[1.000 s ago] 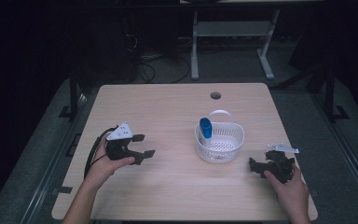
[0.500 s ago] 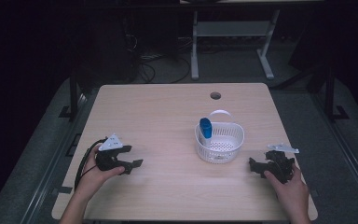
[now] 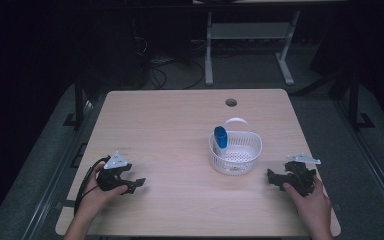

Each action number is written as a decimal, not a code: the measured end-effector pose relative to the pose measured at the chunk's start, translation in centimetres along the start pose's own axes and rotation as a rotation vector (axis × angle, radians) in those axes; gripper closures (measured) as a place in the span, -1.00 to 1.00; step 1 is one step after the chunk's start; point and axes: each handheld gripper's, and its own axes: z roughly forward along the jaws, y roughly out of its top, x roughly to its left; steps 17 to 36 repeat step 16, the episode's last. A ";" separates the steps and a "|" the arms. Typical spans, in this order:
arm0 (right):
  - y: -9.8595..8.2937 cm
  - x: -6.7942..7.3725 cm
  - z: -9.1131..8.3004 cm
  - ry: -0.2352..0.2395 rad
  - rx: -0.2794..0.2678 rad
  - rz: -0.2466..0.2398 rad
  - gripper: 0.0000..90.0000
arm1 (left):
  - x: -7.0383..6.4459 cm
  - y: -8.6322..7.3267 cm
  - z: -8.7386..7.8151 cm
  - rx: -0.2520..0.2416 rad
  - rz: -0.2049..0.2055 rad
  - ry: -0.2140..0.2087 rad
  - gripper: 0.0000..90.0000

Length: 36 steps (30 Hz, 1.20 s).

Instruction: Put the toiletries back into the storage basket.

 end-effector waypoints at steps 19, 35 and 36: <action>0.0 0.0 0.0 0.000 0.000 0.000 -0.99 | 0.7 -1.6 0.3 -0.032 0.021 0.038 -0.68; 0.0 0.0 0.0 0.000 0.000 0.000 -0.99 | 0.7 -1.6 0.3 -0.032 0.021 0.038 -0.68; 0.0 0.0 0.0 0.000 0.000 0.000 -0.99 | 0.7 -1.6 0.3 -0.032 0.021 0.038 -0.68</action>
